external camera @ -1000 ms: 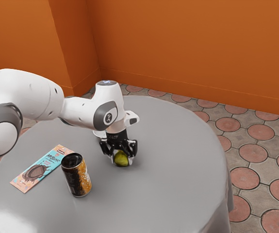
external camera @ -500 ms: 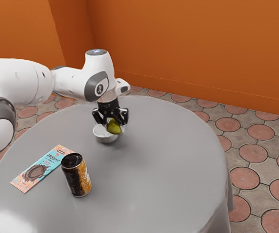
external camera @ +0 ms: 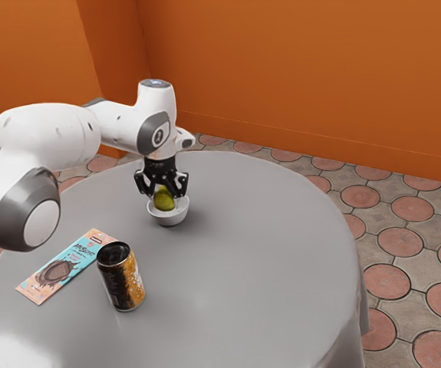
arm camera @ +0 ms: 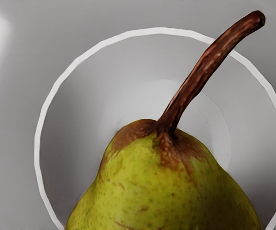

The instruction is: Place the pear in the bowl.

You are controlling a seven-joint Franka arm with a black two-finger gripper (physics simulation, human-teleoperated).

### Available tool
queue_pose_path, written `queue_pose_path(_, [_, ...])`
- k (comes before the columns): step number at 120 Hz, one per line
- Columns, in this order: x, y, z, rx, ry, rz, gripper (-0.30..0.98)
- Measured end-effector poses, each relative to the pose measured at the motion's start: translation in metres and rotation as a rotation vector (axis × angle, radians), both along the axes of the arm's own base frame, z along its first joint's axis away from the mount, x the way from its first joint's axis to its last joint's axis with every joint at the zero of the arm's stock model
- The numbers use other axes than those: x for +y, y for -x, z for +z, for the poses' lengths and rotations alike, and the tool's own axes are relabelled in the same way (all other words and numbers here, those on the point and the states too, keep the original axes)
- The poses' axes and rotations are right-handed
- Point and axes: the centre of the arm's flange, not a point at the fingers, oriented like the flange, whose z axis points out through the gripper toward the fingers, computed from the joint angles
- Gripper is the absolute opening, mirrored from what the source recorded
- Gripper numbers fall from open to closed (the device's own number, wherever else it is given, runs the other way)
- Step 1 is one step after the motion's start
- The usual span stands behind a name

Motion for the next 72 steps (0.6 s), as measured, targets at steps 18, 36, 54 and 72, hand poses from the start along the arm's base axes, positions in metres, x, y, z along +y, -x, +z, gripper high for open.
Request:
queue_pose_path(18, [0.003, -0.003, 0.004, -0.003, 0.002, -0.007, 0.19])
queue_pose_path(36, [0.005, -0.004, 0.006, -0.003, 0.020, -0.021, 0.44])
queue_pose_path(54, [0.008, -0.004, 0.008, -0.003, 0.031, -0.034, 0.56])
queue_pose_path(72, [-0.007, 0.009, 0.118, -0.100, 0.038, -0.109, 0.63])
